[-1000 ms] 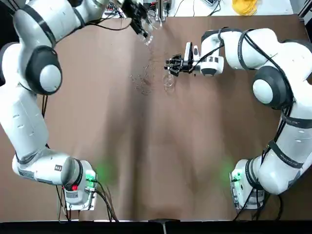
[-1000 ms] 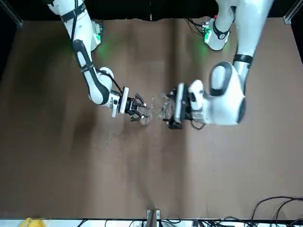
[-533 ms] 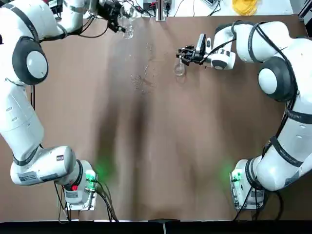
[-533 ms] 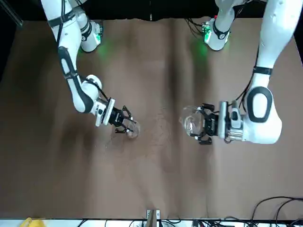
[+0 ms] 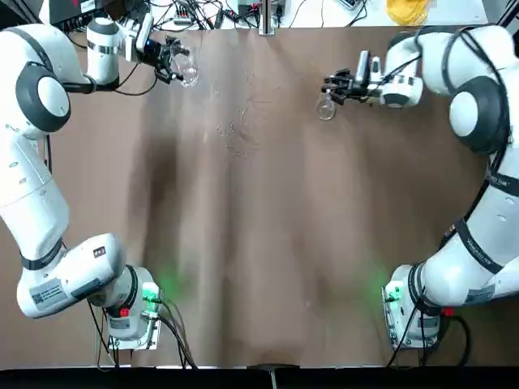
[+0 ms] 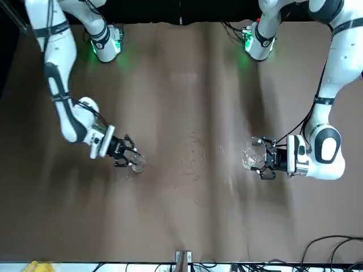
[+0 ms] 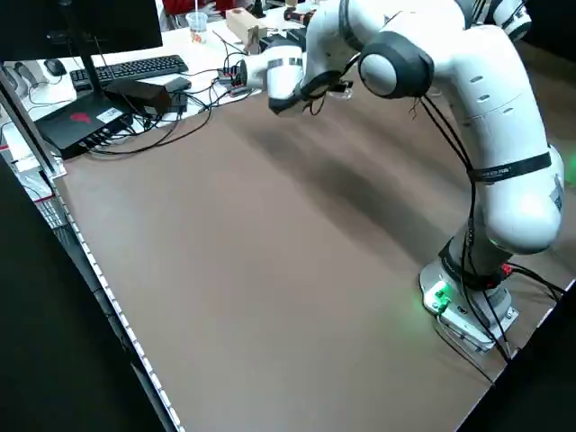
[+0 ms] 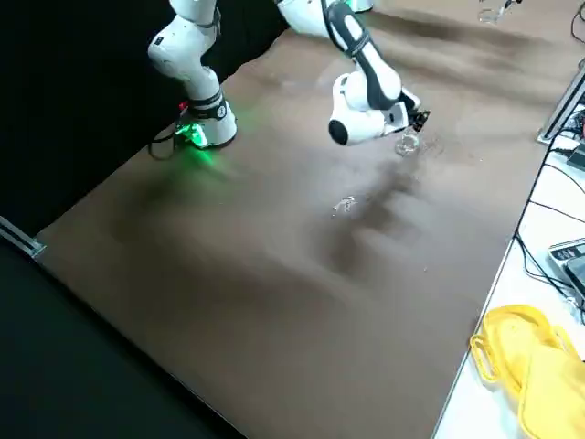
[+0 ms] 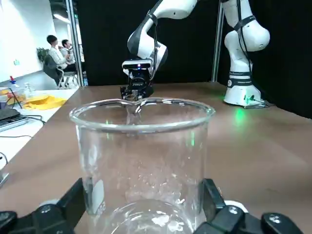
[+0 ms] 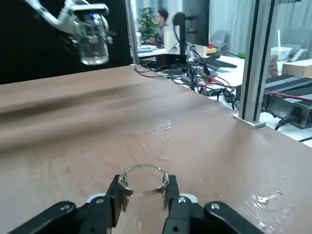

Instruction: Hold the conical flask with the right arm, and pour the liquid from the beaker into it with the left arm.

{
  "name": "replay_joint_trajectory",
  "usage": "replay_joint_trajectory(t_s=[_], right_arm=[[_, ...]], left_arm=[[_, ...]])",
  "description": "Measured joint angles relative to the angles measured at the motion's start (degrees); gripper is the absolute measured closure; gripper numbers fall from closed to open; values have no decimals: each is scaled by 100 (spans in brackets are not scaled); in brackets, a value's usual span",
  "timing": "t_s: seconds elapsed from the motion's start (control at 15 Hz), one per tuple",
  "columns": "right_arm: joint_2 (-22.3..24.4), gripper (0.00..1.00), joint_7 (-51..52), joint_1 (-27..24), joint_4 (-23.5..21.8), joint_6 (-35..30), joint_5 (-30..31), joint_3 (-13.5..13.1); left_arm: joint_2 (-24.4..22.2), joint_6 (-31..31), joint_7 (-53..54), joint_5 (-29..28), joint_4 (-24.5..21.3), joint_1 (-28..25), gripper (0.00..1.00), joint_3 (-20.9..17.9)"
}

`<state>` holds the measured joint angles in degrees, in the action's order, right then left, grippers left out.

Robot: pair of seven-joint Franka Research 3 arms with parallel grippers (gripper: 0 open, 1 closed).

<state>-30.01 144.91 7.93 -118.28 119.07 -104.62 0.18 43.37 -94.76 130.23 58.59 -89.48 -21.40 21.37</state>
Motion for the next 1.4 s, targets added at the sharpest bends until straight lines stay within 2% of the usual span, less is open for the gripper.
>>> replay_joint_trajectory(t_s=[0.33,0.47,0.53,0.67,1.0,1.4], right_arm=[[80,61,-349,-1736,117,-1693,2157,-8],[107,61,-390,-2289,307,-2101,2727,-8],[93,61,-417,-2658,484,-2275,3237,-3],[2,61,-416,-2930,600,-2376,3669,0],[-473,61,-344,-3564,956,-2925,3957,2],[-891,61,0,-3828,1189,-3044,4049,12]], left_arm=[[590,28,779,1,-64,-279,2,-14],[815,28,1002,1,-72,-343,2,-40],[987,28,1255,1,-73,-368,2,-113],[1117,29,1395,1,-75,-375,2,-187],[1373,29,1694,1,-74,-374,2,-306],[1518,32,1771,3,-72,-367,2,-436]])
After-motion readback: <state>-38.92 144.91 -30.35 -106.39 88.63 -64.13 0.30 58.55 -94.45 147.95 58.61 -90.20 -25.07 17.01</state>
